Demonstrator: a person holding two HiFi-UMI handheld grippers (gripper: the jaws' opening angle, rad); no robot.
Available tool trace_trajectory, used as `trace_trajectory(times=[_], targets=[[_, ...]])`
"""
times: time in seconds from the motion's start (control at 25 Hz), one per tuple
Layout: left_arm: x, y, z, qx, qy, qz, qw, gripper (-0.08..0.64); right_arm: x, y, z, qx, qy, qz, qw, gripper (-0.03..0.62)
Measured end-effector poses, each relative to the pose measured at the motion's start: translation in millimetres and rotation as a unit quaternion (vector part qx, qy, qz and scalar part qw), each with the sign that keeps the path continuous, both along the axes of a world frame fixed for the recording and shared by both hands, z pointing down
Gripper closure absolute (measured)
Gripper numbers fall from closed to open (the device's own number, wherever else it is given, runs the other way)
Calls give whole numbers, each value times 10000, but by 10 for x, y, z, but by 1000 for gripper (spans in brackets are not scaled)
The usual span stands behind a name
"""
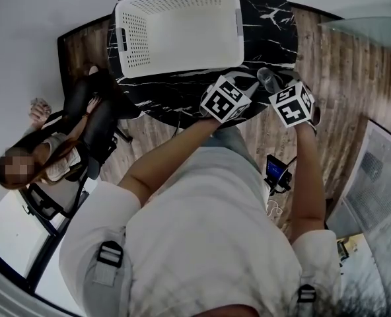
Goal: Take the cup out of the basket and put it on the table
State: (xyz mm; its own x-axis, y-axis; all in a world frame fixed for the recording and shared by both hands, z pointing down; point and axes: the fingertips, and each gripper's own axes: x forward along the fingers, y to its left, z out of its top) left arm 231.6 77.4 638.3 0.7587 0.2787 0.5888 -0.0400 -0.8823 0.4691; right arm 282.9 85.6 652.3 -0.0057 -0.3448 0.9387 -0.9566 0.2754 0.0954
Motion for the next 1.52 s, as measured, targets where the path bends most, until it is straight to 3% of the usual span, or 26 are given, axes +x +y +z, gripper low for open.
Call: trace_trajectory(times=[1.52], targets=[[-138,-49,484,-112,-410,-79,9991,555,-26,-39,534,-358,-140,-63,9992,566]])
